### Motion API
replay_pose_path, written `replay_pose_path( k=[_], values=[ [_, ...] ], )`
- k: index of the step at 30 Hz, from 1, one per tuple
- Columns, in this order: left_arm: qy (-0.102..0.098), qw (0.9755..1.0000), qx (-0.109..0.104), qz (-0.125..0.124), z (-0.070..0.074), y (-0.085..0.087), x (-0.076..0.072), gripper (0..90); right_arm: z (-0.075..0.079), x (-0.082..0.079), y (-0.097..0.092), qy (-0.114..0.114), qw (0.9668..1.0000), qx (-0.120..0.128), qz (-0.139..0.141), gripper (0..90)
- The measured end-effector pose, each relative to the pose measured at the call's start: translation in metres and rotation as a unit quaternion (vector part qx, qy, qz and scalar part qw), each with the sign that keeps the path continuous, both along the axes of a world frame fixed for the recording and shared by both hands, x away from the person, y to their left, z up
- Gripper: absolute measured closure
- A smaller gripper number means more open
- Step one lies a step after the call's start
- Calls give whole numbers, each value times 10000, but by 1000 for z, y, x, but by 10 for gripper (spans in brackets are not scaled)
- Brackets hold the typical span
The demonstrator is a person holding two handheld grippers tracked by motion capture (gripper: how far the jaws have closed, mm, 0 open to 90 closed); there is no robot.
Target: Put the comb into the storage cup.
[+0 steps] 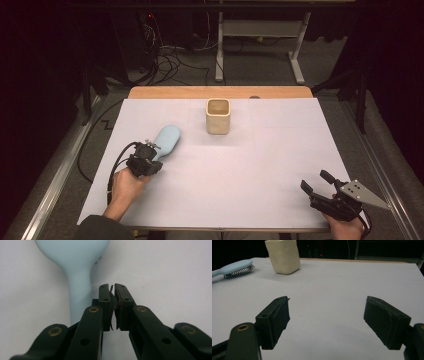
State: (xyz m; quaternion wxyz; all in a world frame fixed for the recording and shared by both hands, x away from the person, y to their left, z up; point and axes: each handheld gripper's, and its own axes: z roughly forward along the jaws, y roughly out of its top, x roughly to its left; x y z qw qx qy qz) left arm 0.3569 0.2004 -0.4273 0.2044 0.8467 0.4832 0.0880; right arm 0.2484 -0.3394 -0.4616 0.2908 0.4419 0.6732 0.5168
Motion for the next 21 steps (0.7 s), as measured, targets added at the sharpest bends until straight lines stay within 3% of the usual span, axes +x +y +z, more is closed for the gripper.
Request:
replay_pose_path(
  k=[4,9,15,21],
  values=[
    [-85,9999,-141,49,9,5,2,779,0,0,0,-1,10000,0,1,215],
    [-113,9998,-117,102,14,7,5,613,0,0,0,10,10000,-6,3,216],
    [-120,9996,103,230,14,8,13,477,0,0,0,7,10000,-8,12,216],
    [15,9986,366,369,9,5,24,387,0,0,0,7,10000,-5,8,216]
  ],
)
